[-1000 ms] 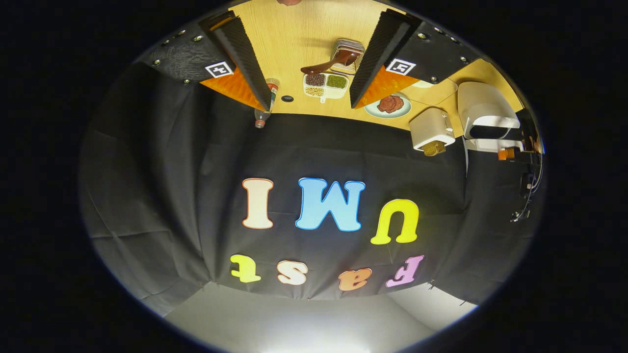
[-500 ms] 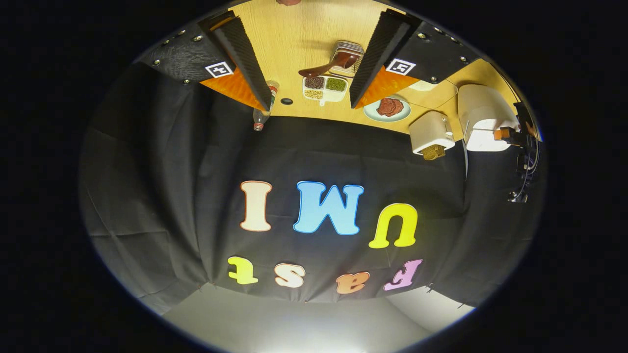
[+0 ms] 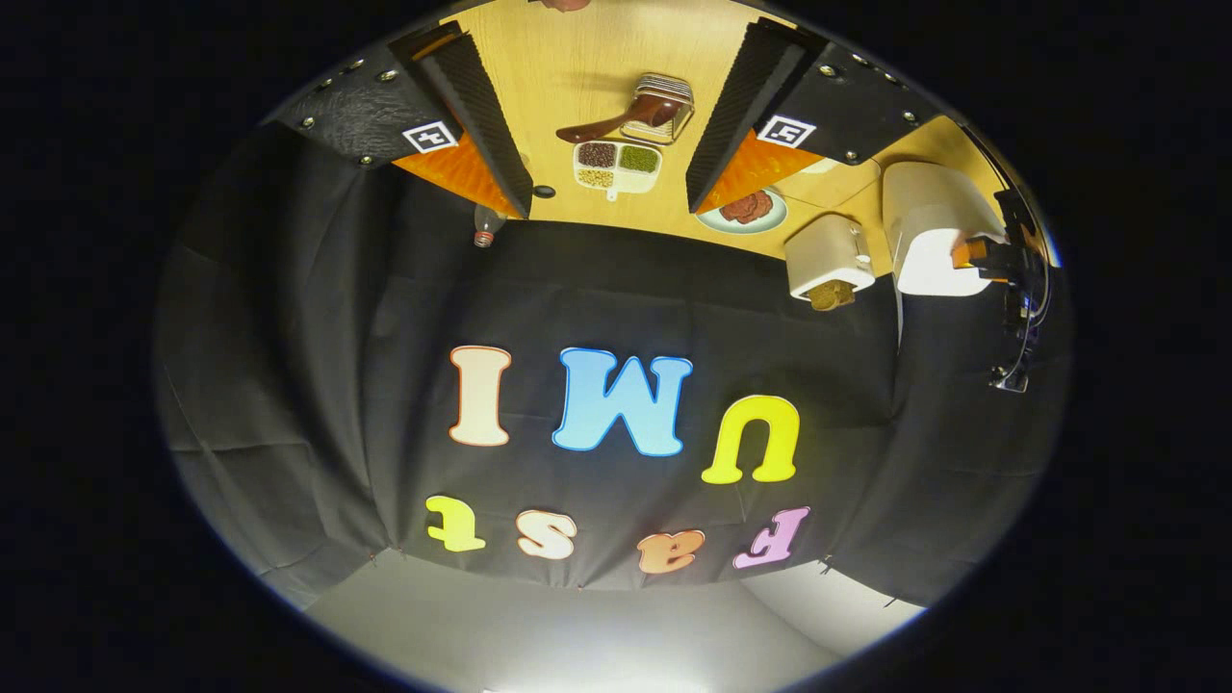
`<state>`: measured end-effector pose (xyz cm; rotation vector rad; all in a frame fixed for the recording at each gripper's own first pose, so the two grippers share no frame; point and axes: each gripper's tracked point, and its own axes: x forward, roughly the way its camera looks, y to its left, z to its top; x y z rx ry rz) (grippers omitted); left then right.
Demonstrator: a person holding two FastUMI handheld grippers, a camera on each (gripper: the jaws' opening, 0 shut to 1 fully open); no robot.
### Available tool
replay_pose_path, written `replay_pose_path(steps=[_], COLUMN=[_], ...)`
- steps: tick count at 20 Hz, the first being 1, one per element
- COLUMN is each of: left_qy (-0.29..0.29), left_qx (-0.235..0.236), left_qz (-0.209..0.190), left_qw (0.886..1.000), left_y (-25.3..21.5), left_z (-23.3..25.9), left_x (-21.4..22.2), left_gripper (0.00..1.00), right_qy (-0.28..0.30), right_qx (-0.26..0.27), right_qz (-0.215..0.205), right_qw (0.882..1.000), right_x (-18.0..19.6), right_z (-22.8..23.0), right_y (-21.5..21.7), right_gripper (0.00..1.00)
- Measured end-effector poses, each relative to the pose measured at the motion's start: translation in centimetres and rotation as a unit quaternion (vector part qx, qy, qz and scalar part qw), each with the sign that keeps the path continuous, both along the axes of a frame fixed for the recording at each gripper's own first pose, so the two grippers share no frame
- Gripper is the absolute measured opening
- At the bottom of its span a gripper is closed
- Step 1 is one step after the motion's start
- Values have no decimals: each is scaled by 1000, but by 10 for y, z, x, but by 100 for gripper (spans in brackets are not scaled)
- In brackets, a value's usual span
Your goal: Close the left gripper, press the button to open the rice cooker; take a wooden spoon from the chopstick holder with the right hand, scoop a spoonful of rice and pour it into the rice cooker, then put the wooden spoon back into the chopstick holder.
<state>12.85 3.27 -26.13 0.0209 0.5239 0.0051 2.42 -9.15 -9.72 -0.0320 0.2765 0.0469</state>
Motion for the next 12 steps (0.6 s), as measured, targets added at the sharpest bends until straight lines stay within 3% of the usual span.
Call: replay_pose_path(steps=[5, 12], left_qy=[-137, -222], left_qx=[28, -30], left_qz=[-41, -49], left_qw=[989, 973], left_y=[-29, -59], left_z=[112, 199], left_x=[-7, -56], left_gripper=[95, 96], right_qy=[-37, -86], right_qx=[7, 31], right_qz=[4, -16], right_qw=[999, 996], right_x=[1, -8], right_z=[30, 58], right_y=[22, 39], right_gripper=[97, 98])
